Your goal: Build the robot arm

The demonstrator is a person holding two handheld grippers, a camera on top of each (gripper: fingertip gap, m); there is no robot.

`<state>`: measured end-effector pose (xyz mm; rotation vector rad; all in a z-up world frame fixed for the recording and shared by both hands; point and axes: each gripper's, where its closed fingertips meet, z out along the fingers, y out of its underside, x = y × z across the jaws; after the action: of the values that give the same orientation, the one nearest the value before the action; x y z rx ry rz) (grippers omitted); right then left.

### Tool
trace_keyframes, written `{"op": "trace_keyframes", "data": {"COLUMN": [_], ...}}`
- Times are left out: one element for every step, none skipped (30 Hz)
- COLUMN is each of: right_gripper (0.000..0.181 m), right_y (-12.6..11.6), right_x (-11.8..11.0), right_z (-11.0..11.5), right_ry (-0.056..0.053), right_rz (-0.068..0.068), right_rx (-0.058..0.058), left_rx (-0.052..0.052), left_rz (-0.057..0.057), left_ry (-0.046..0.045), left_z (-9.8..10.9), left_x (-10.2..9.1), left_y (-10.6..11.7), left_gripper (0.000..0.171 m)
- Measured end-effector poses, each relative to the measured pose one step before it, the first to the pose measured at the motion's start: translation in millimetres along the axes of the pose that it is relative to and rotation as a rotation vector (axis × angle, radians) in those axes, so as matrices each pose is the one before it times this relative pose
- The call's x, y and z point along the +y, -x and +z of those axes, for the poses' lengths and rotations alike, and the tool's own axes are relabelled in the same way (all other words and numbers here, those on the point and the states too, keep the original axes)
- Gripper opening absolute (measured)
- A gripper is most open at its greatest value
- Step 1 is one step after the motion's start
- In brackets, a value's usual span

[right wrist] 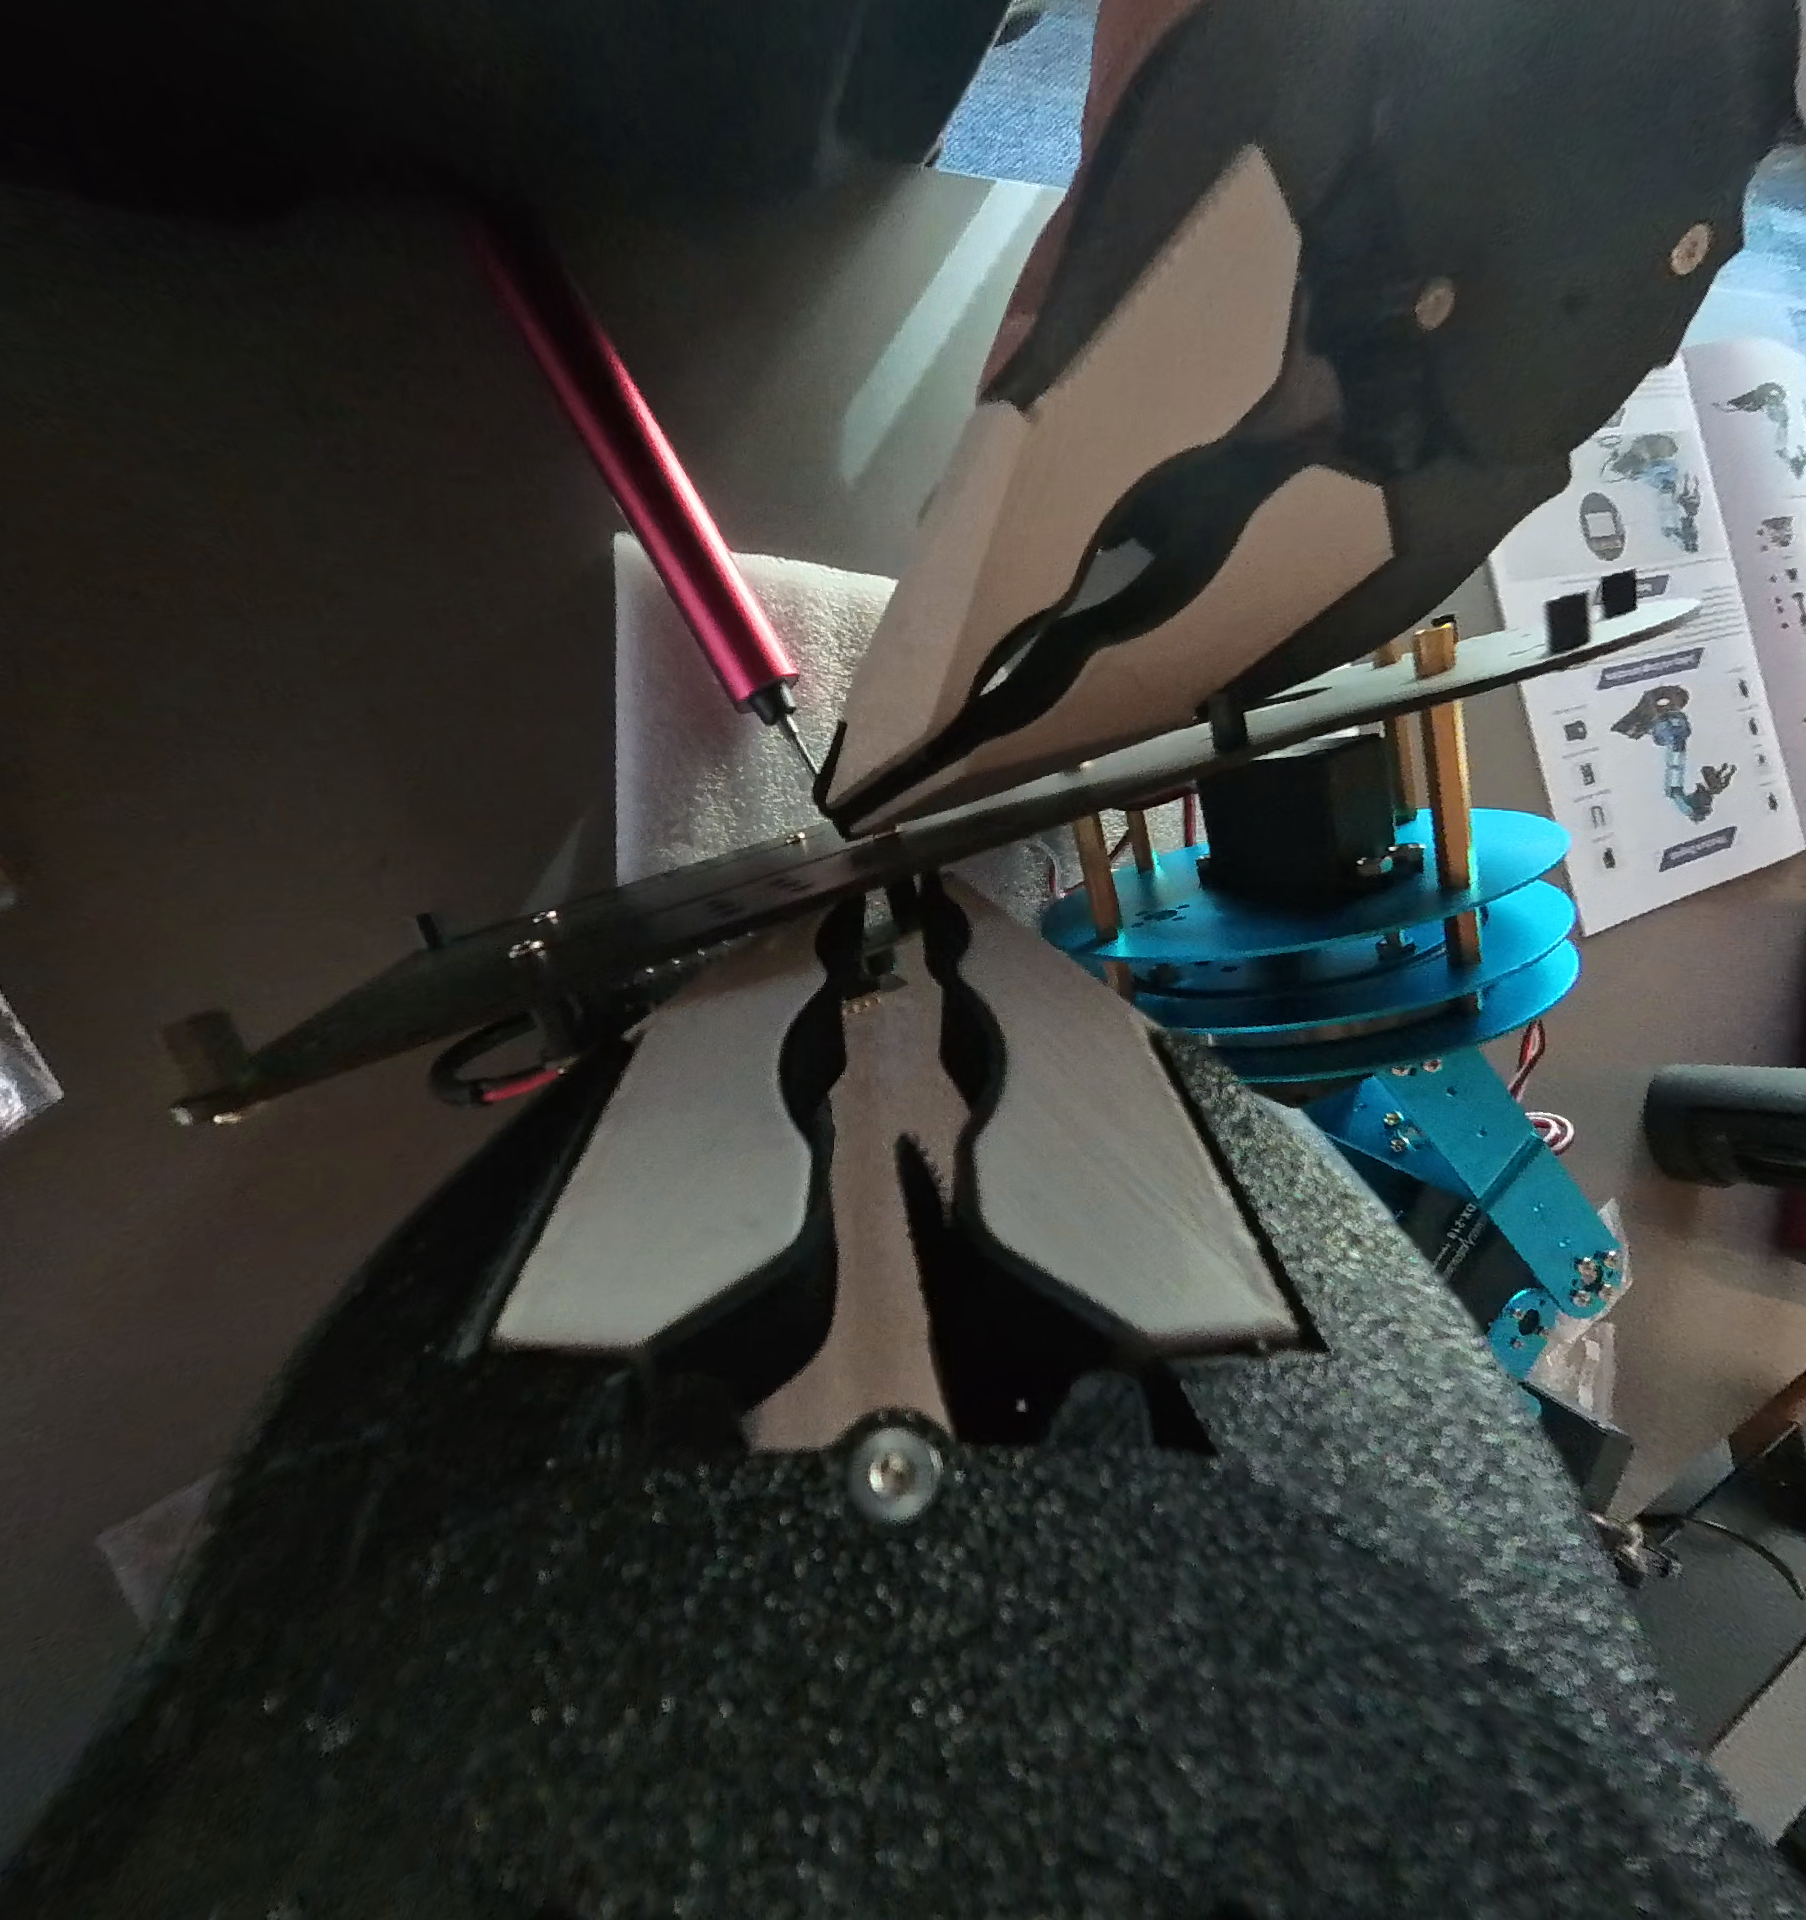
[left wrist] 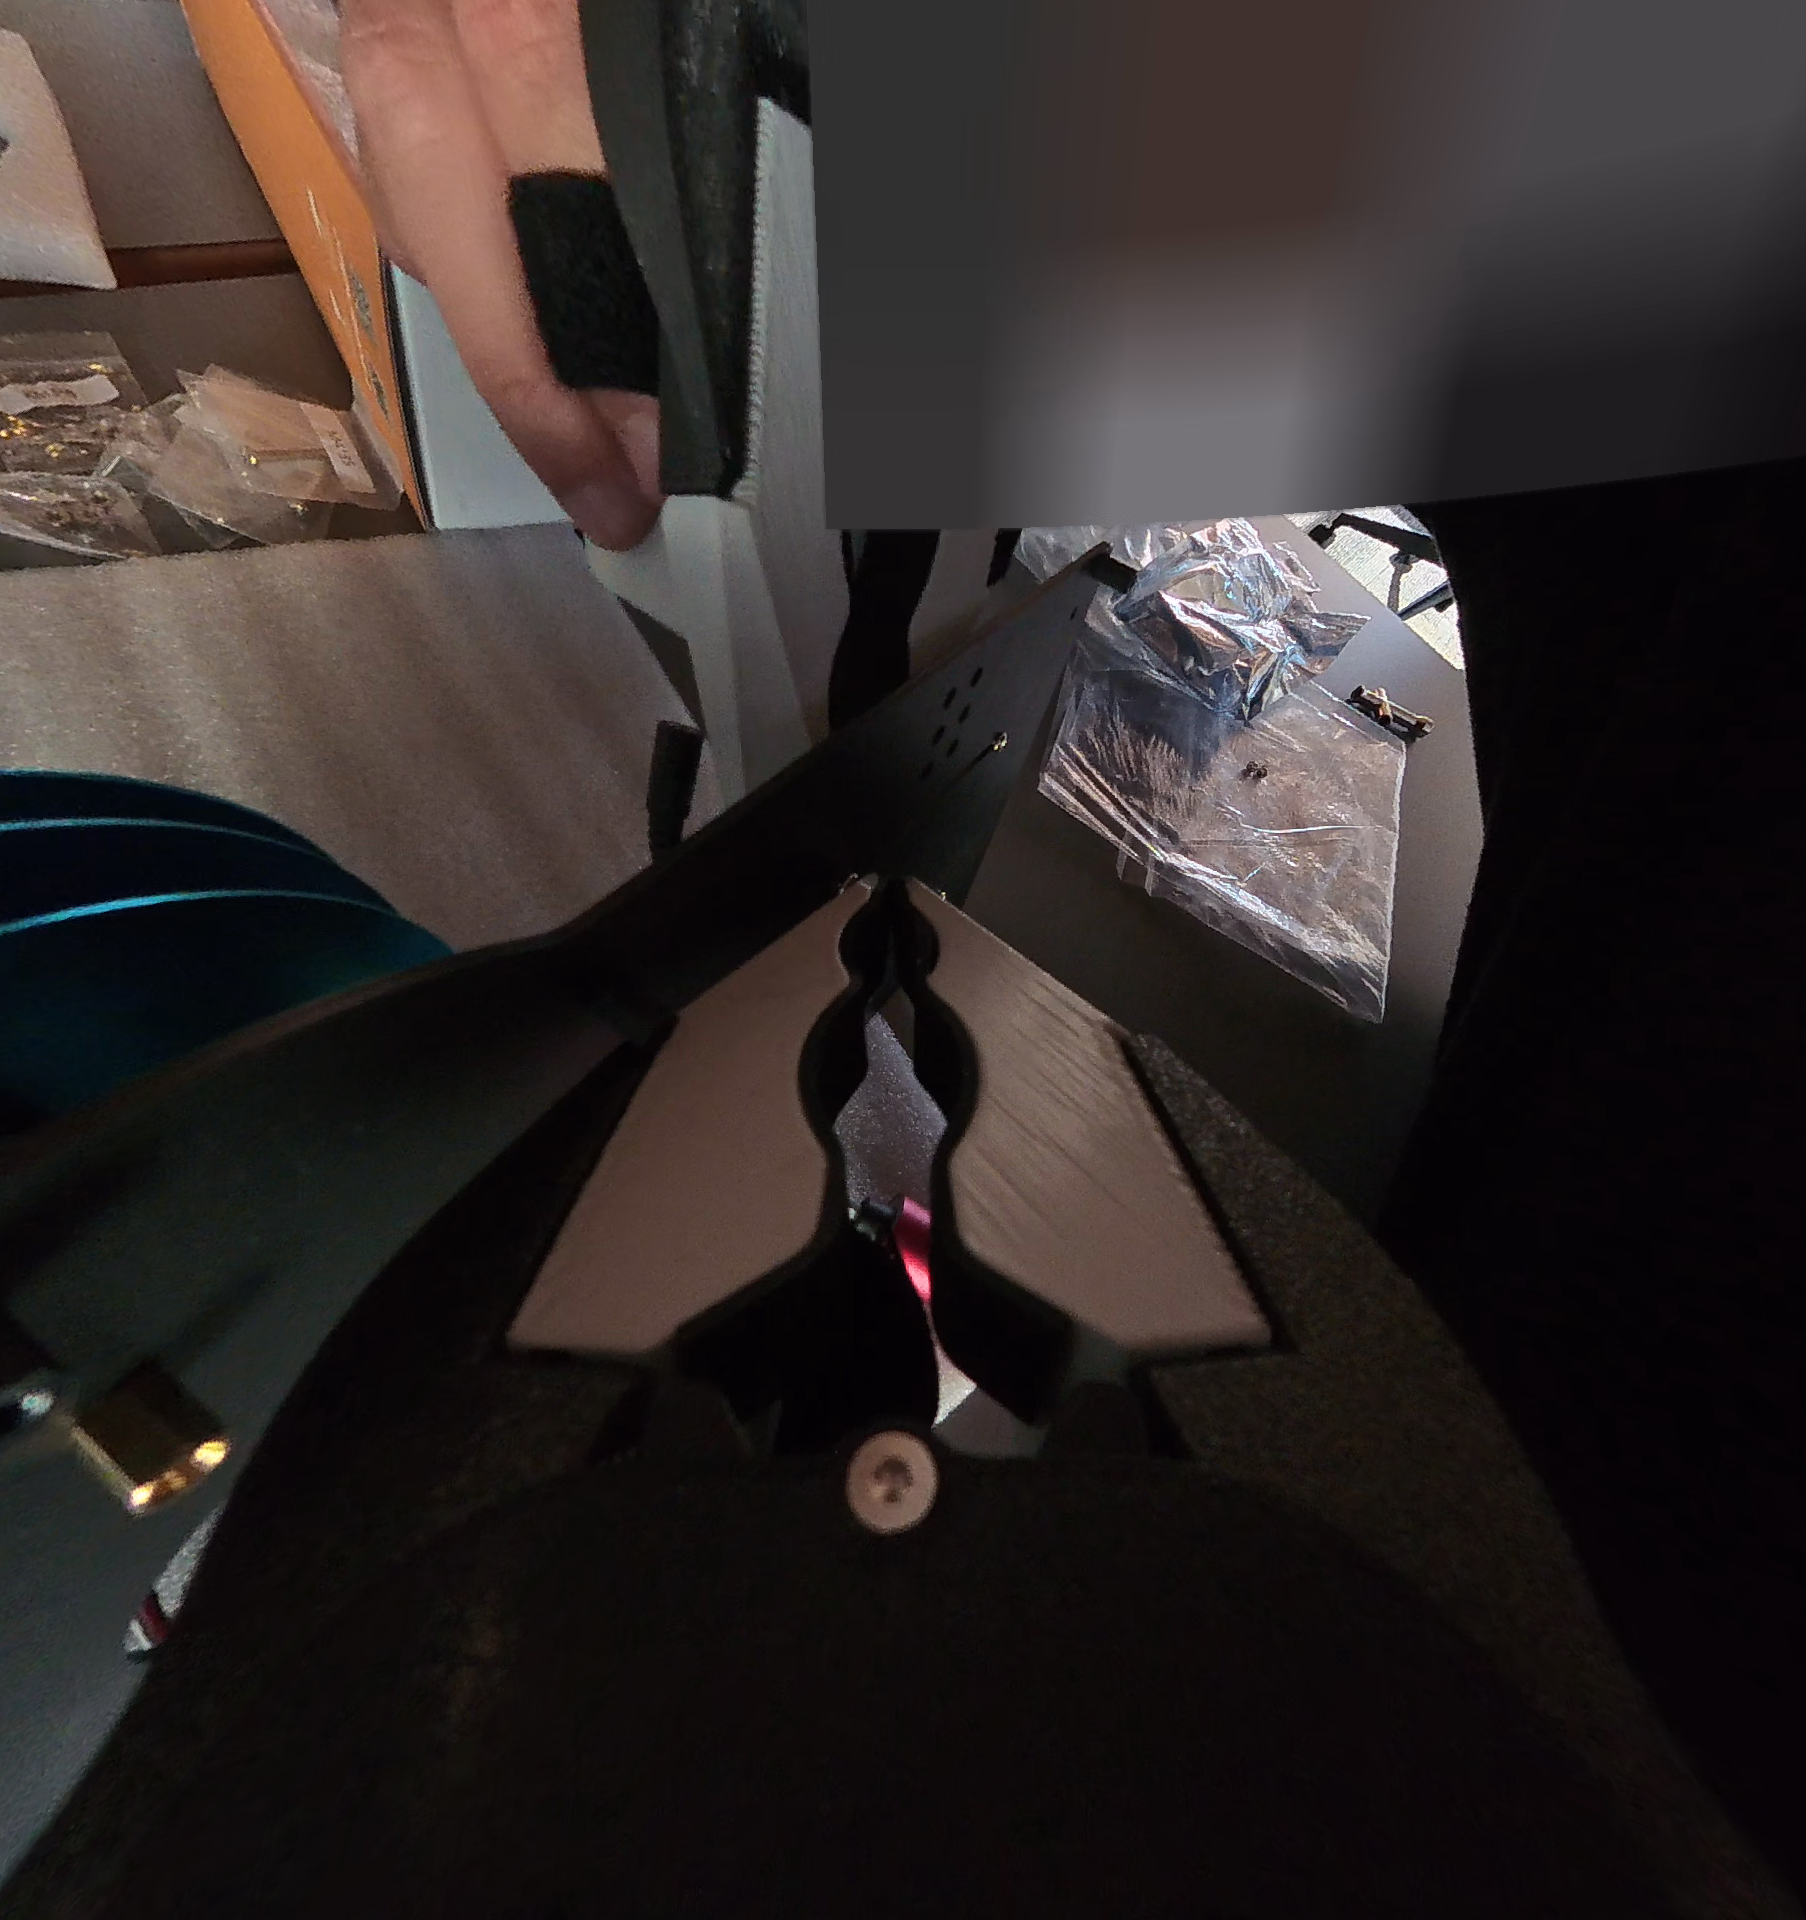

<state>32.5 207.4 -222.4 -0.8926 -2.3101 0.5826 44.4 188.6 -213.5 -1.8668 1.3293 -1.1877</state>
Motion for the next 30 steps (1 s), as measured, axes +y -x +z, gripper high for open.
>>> {"op": "trace_keyframes", "data": {"right_gripper": [0.008,0.007,0.007,0.007,0.007,0.007,0.007,0.007,0.006,0.009,0.019,0.028,0.024,0.024,0.023,0.021,0.021,0.021,0.021,0.022,0.026,0.030,0.032,0.032,0.032,0.035,0.043,0.052,0.056,0.057], "right_y": [-0.62,-0.21,0.96,0.81,0.52,0.04,-0.17,-0.21,-0.35,-1.57,-4.62,-4.76,-5.15,-3.93,-2.82,-3.04,-0.69,3.61,4.55,3.77,4.36,4.52,5.55,7.38,8.79,11.45,10.68,6.41,3.59,0.40], "right_x": [0.35,0.46,0.54,0.50,0.46,0.07,-0.21,0.09,0.39,1.30,0.77,0.23,1.54,2.10,2.66,1.38,-0.70,-1.41,-0.92,0.35,1.87,2.48,1.21,-0.07,-1.04,1.00,4.66,6.90,7.86,9.49], "right_z": [-0.38,-0.48,-0.69,-0.67,-0.44,0.01,0.12,-0.05,-0.54,-1.95,-5.06,-8.51,-11.00,-11.63,-11.55,-10.85,-10.03,-9.16,-8.28,-7.59,-7.47,-7.35,-7.25,-6.06,-3.58,-0.57,1.86,2.95,2.65,1.68], "right_ry": [0.0039,0.0043,0.0019,0.0016,0.0007,-0.0029,-0.0063,-0.0074,-0.0042,0.0029,-0.0014,-0.0040,0.0023,-0.0011,-0.0002,-0.0049,-0.0164,-0.0188,-0.0144,-0.0042,0.0101,0.0177,0.0097,-0.0034,-0.0178,-0.0164,-0.0027,-0.0016,-0.0097,-0.0067], "right_rz": [0.0029,0.0008,0.0057,0.0099,0.0089,0.0021,-0.0038,0.0022,0.0108,0.0160,0.0268,0.0339,0.0351,0.0379,0.0429,0.0499,0.0571,0.0605,0.0604,0.0565,0.0521,0.0541,0.0599,0.0669,0.0769,0.0780,0.0770,0.0740,0.0773,0.0761], "right_rx": [-0.0022,-0.0058,-0.0132,-0.0169,-0.0110,0.0002,0.0073,0.0062,0.0022,0.0070,0.0239,0.0195,0.0183,0.0148,0.0137,0.0212,0.0159,0.0009,0.0081,0.0265,0.0374,0.0523,0.0575,0.0549,0.0522,0.0370,0.0412,0.0591,0.0605,0.0632], "left_rx": [-0.0004,-0.0005,-0.0009,-0.0018,-0.0013,0.0000,-0.0002,-0.0008,-0.0008,-0.0014,-0.0017,0.0054,0.0154,0.0148,0.0081,-0.0009,-0.0075,-0.0118,-0.0124,-0.0075,-0.0027,-0.0033,-0.0004,0.0060,0.0093,0.0073,0.0103,0.0067,0.0043,0.0016], "left_rz": [0.0014,0.0018,0.0031,0.0034,0.0019,0.0007,-0.0005,-0.0032,-0.0077,-0.0094,-0.0078,-0.0074,-0.0014,0.0082,0.0182,0.0258,0.0292,0.0306,0.0280,0.0213,0.0152,0.0114,0.0066,0.0011,-0.0025,-0.0052,-0.0077,-0.0095,-0.0070,-0.0042], "left_ry": [-0.00030,-0.00052,-0.00058,-0.00055,-0.00045,0.00000,0.00047,0.00071,0.00065,0.00055,-0.00123,0.00195,-0.00583,-0.01437,-0.01060,-0.00285,0.00169,0.00038,-0.00628,-0.01394,-0.02151,-0.02807,-0.02762,-0.02413,-0.02437,-0.02559,-0.02445,-0.02216,-0.02228,-0.02092], "left_z": [0.47,0.85,0.95,0.95,0.71,0.17,0.01,-0.06,-0.07,-0.38,-1.49,-3.10,-5.34,-7.46,-8.73,-9.36,-9.64,-9.97,-10.15,-10.05,-9.76,-9.23,-7.95,-6.88,-5.88,-5.01,-4.12,-3.49,-2.96,-2.57], "left_x": [-0.23,-0.36,-0.38,-0.34,-0.22,-0.12,0.11,0.03,-0.12,-0.09,-0.44,-0.15,-1.46,-3.42,-3.78,-2.99,-2.24,-2.09,-2.49,-2.97,-3.22,-3.03,-1.90,-0.55,-0.01,-0.07,-0.22,-0.60,-1.21,-1.50], "left_y": [-0.01,-0.19,-0.15,-0.10,0.08,0.12,0.12,0.08,0.13,0.10,-0.17,-1.58,-3.79,-4.17,-3.25,-1.31,0.45,2.34,3.79,4.60,4.94,5.81,5.70,4.54,3.44,3.14,2.10,2.35,2.34,2.62], "left_gripper": [0.000,0.000,0.000,0.000,0.000,0.000,0.000,0.000,0.000,0.000,0.000,0.001,0.005,0.005,0.007,0.009,0.009,0.010,0.011,0.012,0.013,0.014,0.017,0.018,0.018,0.018,0.019,0.020,0.021,0.022]}}
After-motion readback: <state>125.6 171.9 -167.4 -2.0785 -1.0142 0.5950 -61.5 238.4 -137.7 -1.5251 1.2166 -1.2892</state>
